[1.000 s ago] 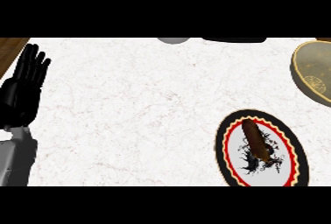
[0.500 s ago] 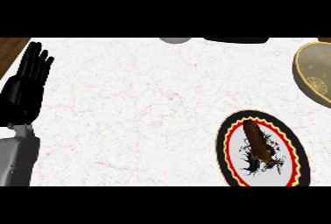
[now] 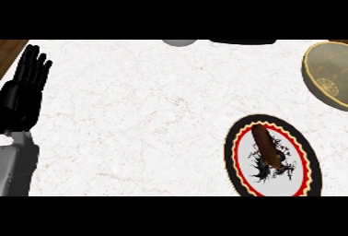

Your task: Pick the can from the plate and place it in the bowl

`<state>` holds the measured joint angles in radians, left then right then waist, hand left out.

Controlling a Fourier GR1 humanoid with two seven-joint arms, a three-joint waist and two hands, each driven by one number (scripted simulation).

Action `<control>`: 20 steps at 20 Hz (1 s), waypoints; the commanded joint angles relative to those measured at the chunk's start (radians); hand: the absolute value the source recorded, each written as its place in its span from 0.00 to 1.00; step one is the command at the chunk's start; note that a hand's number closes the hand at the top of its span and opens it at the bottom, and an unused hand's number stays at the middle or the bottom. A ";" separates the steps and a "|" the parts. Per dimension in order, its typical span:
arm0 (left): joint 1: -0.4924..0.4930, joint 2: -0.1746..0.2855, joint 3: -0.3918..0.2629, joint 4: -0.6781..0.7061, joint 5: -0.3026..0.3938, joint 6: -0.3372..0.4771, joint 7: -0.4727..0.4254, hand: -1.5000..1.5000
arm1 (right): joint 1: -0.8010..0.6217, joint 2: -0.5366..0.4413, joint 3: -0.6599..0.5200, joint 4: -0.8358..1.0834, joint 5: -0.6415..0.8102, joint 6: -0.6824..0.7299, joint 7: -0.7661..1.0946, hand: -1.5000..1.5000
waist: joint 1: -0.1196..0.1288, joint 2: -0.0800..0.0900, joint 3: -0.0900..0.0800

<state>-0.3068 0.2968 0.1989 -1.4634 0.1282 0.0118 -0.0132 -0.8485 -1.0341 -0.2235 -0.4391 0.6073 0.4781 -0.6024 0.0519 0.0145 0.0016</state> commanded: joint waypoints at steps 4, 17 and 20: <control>-0.006 -0.001 0.010 0.013 0.010 -0.011 -0.013 0.50 | -0.043 0.110 0.076 0.109 0.121 -0.167 0.015 1.00 | -0.003 0.004 0.001; 0.011 -0.029 -0.013 -0.034 -0.009 0.014 -0.001 0.50 | -0.062 0.226 -0.160 0.302 -0.093 -0.172 0.040 0.00 | 0.006 0.011 0.006; 0.045 -0.012 -0.004 -0.032 -0.006 -0.010 -0.023 0.50 | -0.092 0.198 -0.244 0.294 -0.170 -0.226 0.054 0.00 | 0.002 0.006 0.004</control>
<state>-0.2861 0.2816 0.2000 -1.4783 0.1295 0.0077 -0.0290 -0.9331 -0.8251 -0.3816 -0.1521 0.5169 0.3001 -0.5306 0.0549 0.0227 0.0056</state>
